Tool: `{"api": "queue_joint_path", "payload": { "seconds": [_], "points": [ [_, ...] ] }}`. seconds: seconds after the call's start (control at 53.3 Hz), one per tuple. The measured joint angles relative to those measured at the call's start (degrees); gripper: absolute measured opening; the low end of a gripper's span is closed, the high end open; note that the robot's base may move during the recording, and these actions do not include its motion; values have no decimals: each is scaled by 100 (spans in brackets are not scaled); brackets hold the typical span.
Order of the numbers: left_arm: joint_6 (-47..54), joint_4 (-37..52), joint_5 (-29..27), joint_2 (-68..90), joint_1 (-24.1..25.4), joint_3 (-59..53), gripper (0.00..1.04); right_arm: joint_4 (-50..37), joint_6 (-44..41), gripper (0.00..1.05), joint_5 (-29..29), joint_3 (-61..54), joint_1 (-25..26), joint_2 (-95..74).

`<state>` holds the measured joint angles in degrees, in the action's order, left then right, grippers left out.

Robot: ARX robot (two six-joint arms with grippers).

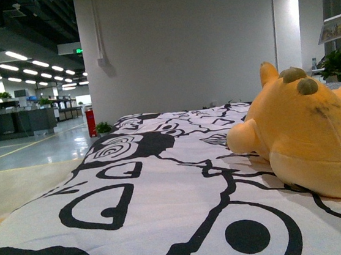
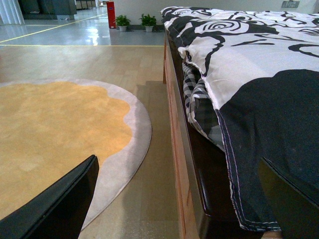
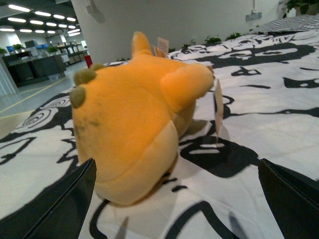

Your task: Put away toys

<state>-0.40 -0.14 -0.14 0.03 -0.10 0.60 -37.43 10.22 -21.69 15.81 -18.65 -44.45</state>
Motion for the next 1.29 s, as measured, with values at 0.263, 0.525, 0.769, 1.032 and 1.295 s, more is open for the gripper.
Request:
{"api": "queue_joint_path", "payload": {
  "seconds": [0.263,0.525,0.769,1.032,1.295],
  "points": [
    [0,0,2,0,0,0,98,-1045,-413,98,-498,645,-673,-1394],
    [0,2,0,0,0,0,98,-1797,-984,98,-817,1110,-1091,-2413],
    [0,0,2,0,0,0,98,-2186,-1569,98,-1099,1550,-1215,-3141],
    [0,0,0,0,0,0,98,-1749,-1893,98,-1556,2188,-1036,-3770],
    [0,0,0,0,0,0,98,-614,-1801,98,-1781,2800,-664,-4037]
  ]
}}
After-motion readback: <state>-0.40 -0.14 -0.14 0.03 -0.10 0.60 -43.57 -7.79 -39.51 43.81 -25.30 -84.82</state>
